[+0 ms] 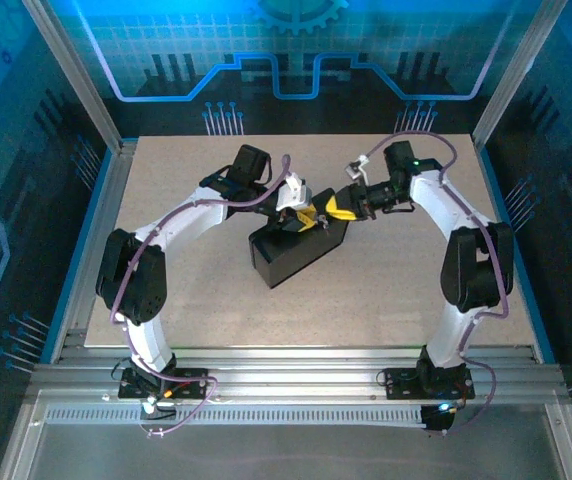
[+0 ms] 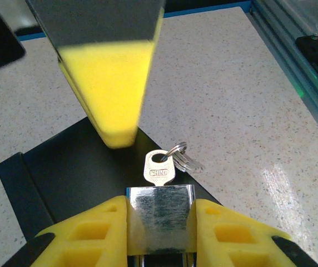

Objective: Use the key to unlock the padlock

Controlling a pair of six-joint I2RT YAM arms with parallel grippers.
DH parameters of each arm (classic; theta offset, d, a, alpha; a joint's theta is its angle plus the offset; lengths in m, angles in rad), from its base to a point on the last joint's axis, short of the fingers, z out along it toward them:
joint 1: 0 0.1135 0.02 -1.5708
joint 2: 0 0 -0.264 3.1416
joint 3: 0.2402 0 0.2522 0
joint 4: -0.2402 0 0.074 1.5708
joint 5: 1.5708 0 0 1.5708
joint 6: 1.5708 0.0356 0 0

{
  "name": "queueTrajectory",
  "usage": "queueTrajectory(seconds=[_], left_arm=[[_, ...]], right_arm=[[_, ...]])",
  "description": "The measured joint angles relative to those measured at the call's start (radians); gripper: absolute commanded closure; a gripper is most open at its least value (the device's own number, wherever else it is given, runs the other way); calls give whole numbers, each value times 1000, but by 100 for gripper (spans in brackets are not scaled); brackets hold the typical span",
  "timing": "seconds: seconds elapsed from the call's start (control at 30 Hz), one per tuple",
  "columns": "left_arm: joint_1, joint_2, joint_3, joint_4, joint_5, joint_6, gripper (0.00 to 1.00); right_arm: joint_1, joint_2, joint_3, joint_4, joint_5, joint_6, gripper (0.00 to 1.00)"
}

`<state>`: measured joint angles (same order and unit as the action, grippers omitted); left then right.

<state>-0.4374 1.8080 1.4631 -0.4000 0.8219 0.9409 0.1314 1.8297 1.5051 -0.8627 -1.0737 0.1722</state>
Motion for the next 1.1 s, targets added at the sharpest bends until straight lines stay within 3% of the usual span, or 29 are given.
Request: queueTrajectory(seconds=[0.13,0.4,0.57,0.73,0.9,1.1], left_arm=[[2,0,-4,3,9,-23,86],[3,0,-13,18,14,-49,86],[4,-1,-13,17,17,-52,87],[6,-2,-15,18,22,-52,87],[10,-6,-26,24,25,-53,87],[11,-8,-26,25,31,-69,87]], right_arm=[[-27,-8,0,30,-3,-13,63],[66,-8,2,41,-31,-70,67],[71,-8,-5,50,-30,-88,77],[72,-8,-13,52,-16,-87,68],[72,-31,-47,65,16,-85,75],[76,-63,-72,80,46,-77,65]])
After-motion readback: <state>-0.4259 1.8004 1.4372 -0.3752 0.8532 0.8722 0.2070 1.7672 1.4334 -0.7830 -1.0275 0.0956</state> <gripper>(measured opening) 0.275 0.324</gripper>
